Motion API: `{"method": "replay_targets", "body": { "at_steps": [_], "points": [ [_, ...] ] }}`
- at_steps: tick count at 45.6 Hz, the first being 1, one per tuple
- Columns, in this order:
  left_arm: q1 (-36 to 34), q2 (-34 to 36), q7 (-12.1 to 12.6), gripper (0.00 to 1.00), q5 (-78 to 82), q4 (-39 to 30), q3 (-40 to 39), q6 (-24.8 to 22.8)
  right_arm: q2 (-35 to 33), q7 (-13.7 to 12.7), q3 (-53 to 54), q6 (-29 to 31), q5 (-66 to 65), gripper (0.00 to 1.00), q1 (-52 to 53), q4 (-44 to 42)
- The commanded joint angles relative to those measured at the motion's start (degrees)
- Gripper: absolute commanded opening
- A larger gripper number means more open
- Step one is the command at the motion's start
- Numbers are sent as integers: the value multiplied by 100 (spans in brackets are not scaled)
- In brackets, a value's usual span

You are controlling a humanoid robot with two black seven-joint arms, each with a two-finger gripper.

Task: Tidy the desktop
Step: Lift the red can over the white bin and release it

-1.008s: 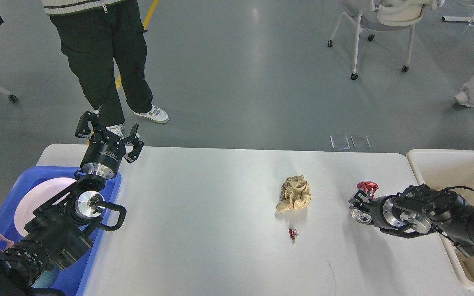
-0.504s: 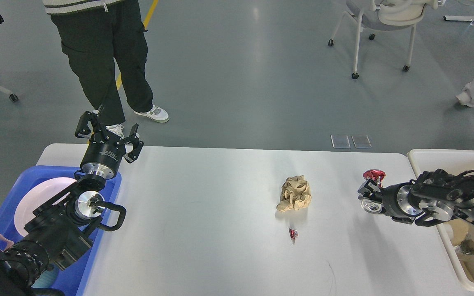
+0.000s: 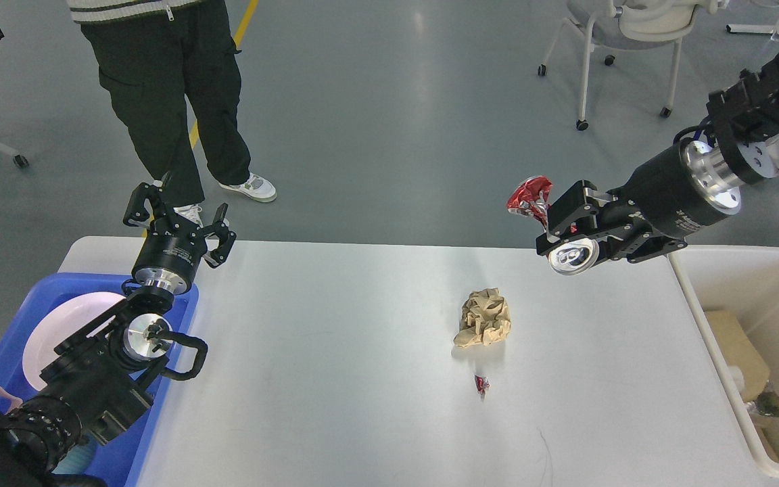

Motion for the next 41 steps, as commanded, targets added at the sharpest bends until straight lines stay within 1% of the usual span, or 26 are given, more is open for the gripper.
{"method": "replay_targets", "body": {
  "at_steps": [1, 6, 10, 15, 22, 26, 30, 34, 38, 41],
  "points": [
    [0, 0, 0, 98, 0, 1, 0, 7, 119, -21, -149, 8, 4, 0, 426, 379],
    [0, 0, 0, 98, 0, 1, 0, -2, 136, -30, -491, -308, -92, 0, 329, 107],
    [0, 0, 0, 98, 0, 1, 0, -2, 93, -21, -747, -747, -215, 0, -214, -446],
    [0, 0, 0, 98, 0, 1, 0, 7, 49, -4, -729, -1064, -540, 0, -1417, -1702],
    [0, 0, 0, 98, 0, 1, 0, 7, -92, 31, -484, -1433, -549, 0, -3105, -3372],
    [0, 0, 0, 98, 0, 1, 0, -2, -127, 31, -176, -2003, -506, 0, -4045, -4172],
    [0, 0, 0, 98, 0, 1, 0, 7, -13, 23, -9, -2820, -505, 0, -5205, -5086],
    [0, 0, 0, 98, 0, 1, 0, -2, 276, 14, 53, -3471, -383, 0, -6085, -6061],
    [0, 0, 0, 98, 0, 1, 0, 7, 698, 23, 184, -3832, 204, 0, -6867, -7055],
    [0, 0, 0, 98, 0, 1, 0, -2, 1058, 23, 378, -3921, 960, 0, -7360, -7609]
  ]
}}
